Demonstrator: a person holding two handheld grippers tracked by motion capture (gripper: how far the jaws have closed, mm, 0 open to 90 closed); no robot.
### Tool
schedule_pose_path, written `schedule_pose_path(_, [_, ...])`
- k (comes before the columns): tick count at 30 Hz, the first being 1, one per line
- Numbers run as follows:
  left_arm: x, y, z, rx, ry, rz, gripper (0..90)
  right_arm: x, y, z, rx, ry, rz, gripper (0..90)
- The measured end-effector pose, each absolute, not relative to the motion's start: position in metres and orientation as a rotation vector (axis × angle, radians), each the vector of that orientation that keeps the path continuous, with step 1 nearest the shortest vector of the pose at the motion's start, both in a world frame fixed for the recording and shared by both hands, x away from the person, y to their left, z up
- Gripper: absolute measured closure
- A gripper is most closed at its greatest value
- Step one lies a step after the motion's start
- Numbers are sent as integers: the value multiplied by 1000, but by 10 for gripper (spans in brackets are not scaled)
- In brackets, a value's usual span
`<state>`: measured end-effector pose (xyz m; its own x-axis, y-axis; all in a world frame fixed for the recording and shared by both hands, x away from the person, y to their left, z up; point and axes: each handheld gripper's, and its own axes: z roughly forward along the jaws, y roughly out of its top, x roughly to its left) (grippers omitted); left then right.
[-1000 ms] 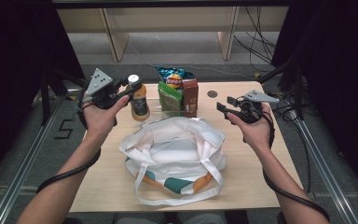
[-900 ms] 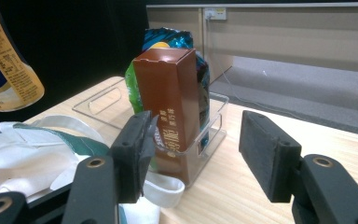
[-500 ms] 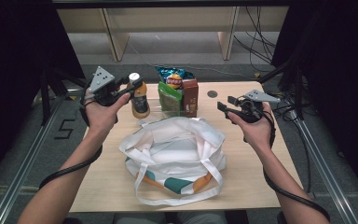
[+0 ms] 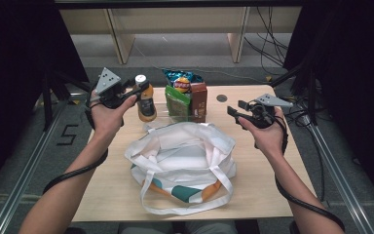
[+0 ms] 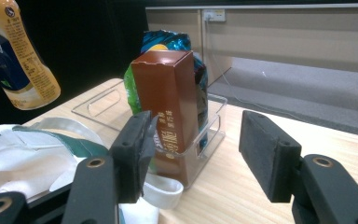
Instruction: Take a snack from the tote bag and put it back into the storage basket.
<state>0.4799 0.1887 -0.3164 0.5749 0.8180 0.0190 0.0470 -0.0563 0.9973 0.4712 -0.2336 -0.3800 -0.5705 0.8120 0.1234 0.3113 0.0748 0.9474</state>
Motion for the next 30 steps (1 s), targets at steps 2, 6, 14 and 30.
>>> schedule_pose_path(2, [482,189,-317,1513,771,744,586,471,-233,-380,1115,1913,1510,449])
schedule_pose_path(6, [485,188,-318,1513,772,743,586,473,-234,-381,1094,1917,1510,450])
schedule_pose_path(14, [492,189,-323,1509,788,738,586,472,-234,-380,1107,1921,1512,450])
schedule_pose_path(30, [504,188,-331,1528,803,746,586,472,-234,-380,1100,1918,1519,449])
